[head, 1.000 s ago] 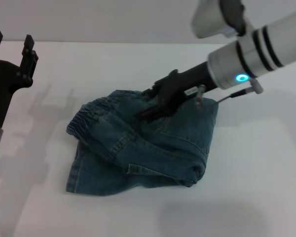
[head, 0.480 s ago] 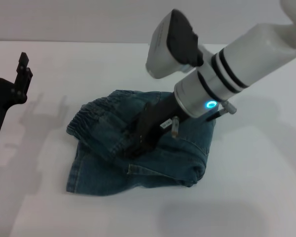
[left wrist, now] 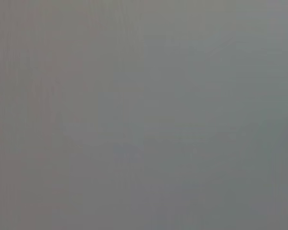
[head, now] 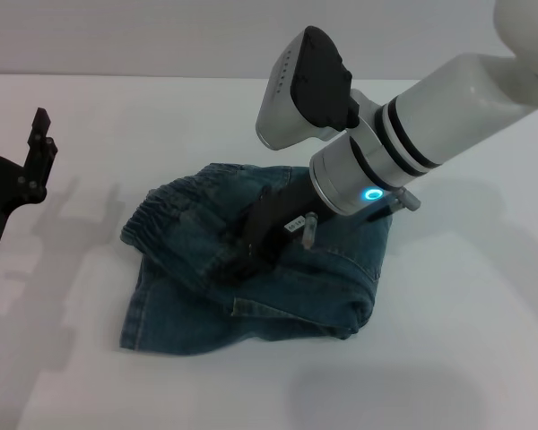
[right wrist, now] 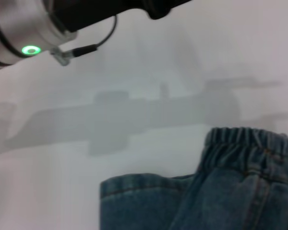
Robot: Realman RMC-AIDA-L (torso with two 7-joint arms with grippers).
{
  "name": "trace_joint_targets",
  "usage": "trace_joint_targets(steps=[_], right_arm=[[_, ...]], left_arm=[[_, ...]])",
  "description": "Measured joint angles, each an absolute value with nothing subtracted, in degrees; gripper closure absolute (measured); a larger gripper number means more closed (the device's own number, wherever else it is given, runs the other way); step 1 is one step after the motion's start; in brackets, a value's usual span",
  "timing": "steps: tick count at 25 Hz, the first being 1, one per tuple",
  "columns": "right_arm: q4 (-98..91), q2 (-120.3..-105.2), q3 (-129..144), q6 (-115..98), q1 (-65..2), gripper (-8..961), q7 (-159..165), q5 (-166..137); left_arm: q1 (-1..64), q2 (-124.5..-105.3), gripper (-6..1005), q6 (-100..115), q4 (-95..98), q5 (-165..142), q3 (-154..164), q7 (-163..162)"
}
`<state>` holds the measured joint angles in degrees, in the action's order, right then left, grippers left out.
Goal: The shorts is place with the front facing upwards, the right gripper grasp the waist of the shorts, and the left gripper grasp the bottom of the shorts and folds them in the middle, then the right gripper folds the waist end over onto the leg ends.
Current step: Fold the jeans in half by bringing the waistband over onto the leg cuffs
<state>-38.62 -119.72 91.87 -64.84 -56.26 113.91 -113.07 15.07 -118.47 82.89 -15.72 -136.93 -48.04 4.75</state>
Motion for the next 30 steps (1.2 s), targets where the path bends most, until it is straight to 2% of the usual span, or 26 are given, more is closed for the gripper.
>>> trace_joint_targets(steps=[4, 20, 25, 28, 30], right_arm=[[-38.03, -119.72, 92.61, -63.25, -56.26, 350, 113.96, -113.04], [-40.41, -119.8, 94.51, -58.64, -52.82, 470, 113.61, -111.62], [-41.81, -119.8, 94.85, -57.32, -51.23, 672, 113.54, -111.61], [-44.22, -119.8, 96.16, -55.51, -49.35, 889, 113.48, -111.61], [-48.89, -119.66, 99.12, -51.87, -45.63, 902, 113.07, -111.61]], left_arm=[[15.13, -118.44, 382, 82.64, -15.55, -136.93, -48.04, 4.75], [16.58, -118.38, 383, 80.47, -13.44, -136.93, -48.08, 4.75], [16.8, -118.39, 383, 80.02, -13.27, -136.94, -48.08, 4.75], [17.3, -118.38, 383, 79.04, -12.55, -136.93, -48.08, 4.75], [17.64, -118.38, 383, 78.29, -12.06, -136.93, -48.08, 4.75]])
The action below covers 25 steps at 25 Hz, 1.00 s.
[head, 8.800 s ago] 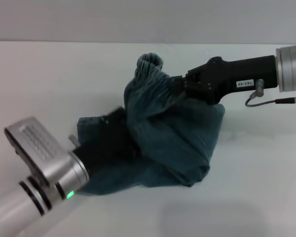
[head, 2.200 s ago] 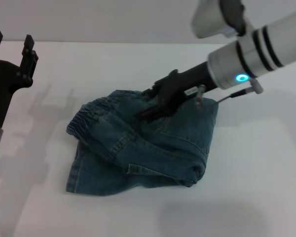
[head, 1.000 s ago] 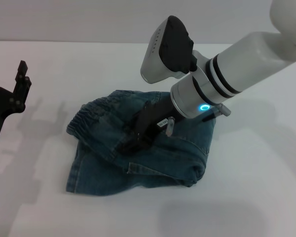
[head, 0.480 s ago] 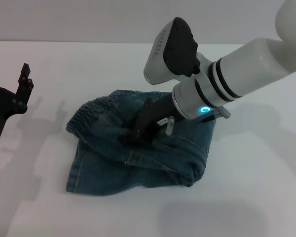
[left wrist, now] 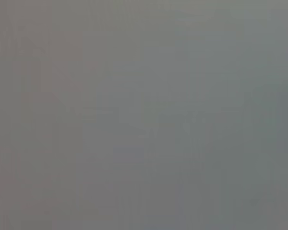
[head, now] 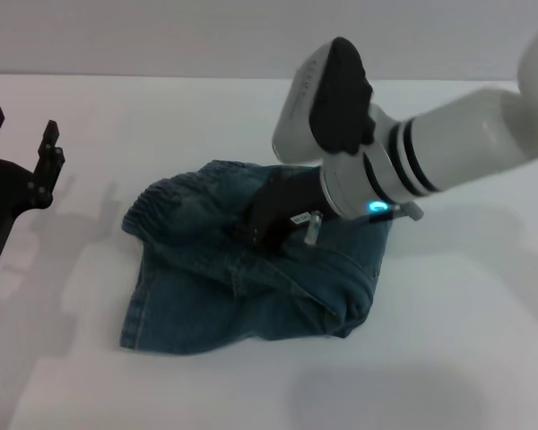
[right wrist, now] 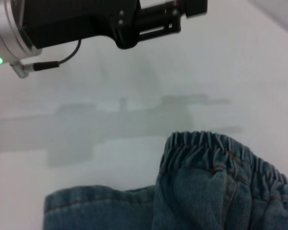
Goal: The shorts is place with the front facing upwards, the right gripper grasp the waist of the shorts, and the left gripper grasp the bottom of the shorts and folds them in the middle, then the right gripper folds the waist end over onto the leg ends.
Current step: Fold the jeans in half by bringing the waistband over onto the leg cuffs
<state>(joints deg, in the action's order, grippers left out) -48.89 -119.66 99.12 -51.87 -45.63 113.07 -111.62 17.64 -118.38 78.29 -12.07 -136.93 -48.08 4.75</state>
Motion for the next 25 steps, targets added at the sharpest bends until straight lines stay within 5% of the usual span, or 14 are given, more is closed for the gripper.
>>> trace_joint_targets(steps=[7, 25], right_arm=[[-62.45, -119.52, 103.56, -47.02, -34.15, 922, 110.3, -111.61], [-81.11, -119.39, 109.01, -49.21, -19.75, 921, 104.91, -112.23]], left_arm=[[19.02, -118.26, 383, 76.1, -10.92, -136.63, -48.87, 4.77], [21.27, -118.21, 382, 71.79, -10.54, -136.66, -55.24, 9.13]])
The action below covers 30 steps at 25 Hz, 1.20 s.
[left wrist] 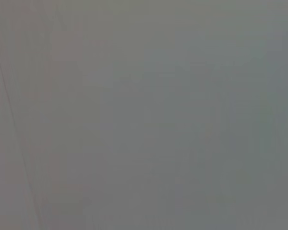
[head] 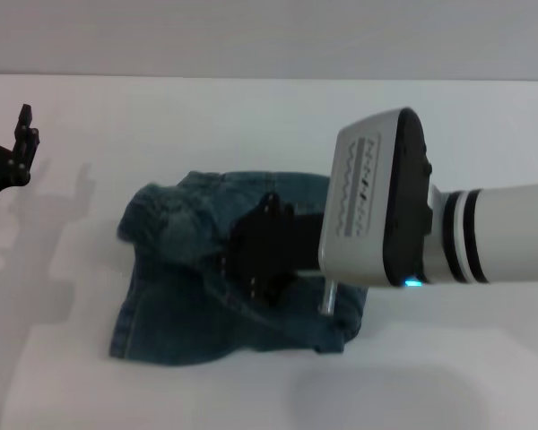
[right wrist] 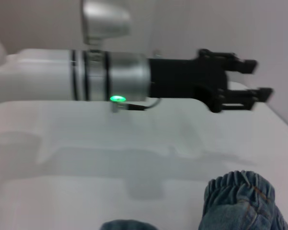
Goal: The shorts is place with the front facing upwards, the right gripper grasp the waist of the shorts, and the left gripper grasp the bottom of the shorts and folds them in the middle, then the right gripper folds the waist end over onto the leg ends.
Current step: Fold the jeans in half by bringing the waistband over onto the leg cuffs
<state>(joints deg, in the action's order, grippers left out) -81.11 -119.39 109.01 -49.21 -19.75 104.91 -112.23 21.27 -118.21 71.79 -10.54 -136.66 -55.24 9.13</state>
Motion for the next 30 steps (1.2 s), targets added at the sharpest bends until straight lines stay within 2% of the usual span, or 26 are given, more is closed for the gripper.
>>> trace_joint_targets(steps=[7, 30], right_arm=[[-83.69, -119.26, 109.32, -58.64, -19.17, 911, 104.38, -112.34], [-69.56, -119.06, 108.72, -66.87, -25.71, 879, 104.87, -111.69]], left_arm=[[21.31, -118.21, 383, 71.31, -10.54, -136.58, -55.28, 9.14], [22.31, -118.3, 382, 69.44, -10.54, -136.5, -55.29, 9.14]])
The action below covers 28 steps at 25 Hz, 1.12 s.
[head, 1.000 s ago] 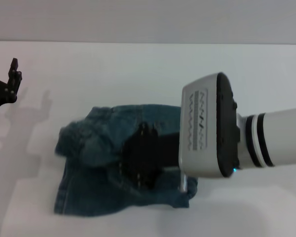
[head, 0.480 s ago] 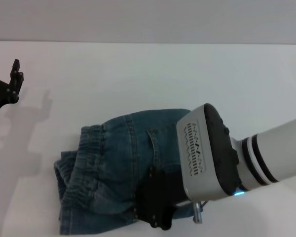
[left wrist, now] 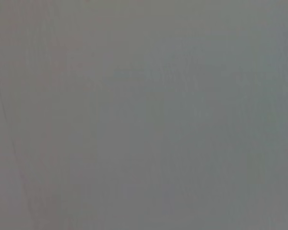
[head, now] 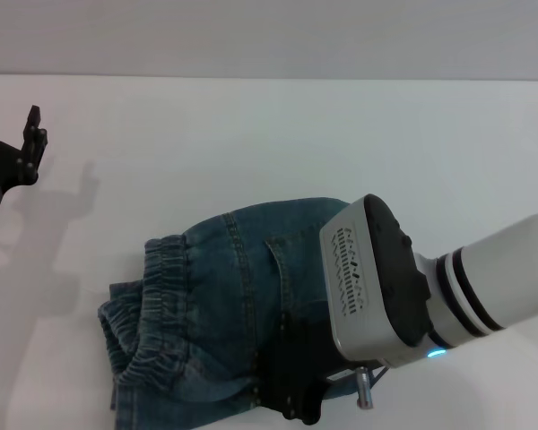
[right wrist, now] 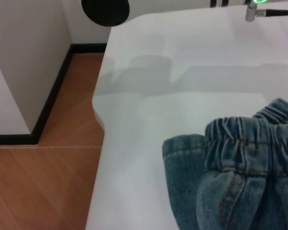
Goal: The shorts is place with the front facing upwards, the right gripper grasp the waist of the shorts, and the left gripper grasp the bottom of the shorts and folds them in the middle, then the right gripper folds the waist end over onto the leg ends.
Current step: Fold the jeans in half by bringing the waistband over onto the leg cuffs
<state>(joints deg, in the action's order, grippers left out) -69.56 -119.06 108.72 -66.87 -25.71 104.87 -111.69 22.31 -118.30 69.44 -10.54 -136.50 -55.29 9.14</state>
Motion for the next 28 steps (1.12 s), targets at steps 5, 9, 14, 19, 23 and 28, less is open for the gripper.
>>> trace_joint_targets(steps=[5, 9, 14, 19, 23, 28], right_arm=[[-66.62, -119.12, 108.54, -66.22, -27.41, 872, 104.9, -110.22], [-64.21, -118.99, 108.06, -64.92, -29.05, 867, 104.89, -107.35], [-63.97, -119.05, 106.65, -64.78, -29.48, 860, 105.09, -105.92], [-65.77, -118.99, 105.85, -66.16, -29.19, 760, 105.11, -105.69], [-69.22, -118.96, 105.82, -67.18, -27.98, 680, 104.32, -105.68], [-71.71, -119.37, 105.73, -65.26, -25.56, 512, 98.98, -104.4]], left_arm=[[22.57, -118.38, 383, 69.34, -10.56, -136.57, -55.16, 9.14], [22.68, -118.39, 383, 69.06, -10.58, -136.66, -55.06, 9.14], [22.84, -118.39, 382, 68.57, -10.58, -136.67, -55.14, 9.14], [23.15, -118.39, 383, 68.27, -10.47, -136.63, -55.27, 9.14], [23.32, -118.39, 382, 68.0, -10.45, -136.57, -55.28, 9.14], [23.57, -118.34, 382, 67.26, -10.45, -136.49, -55.29, 9.14]])
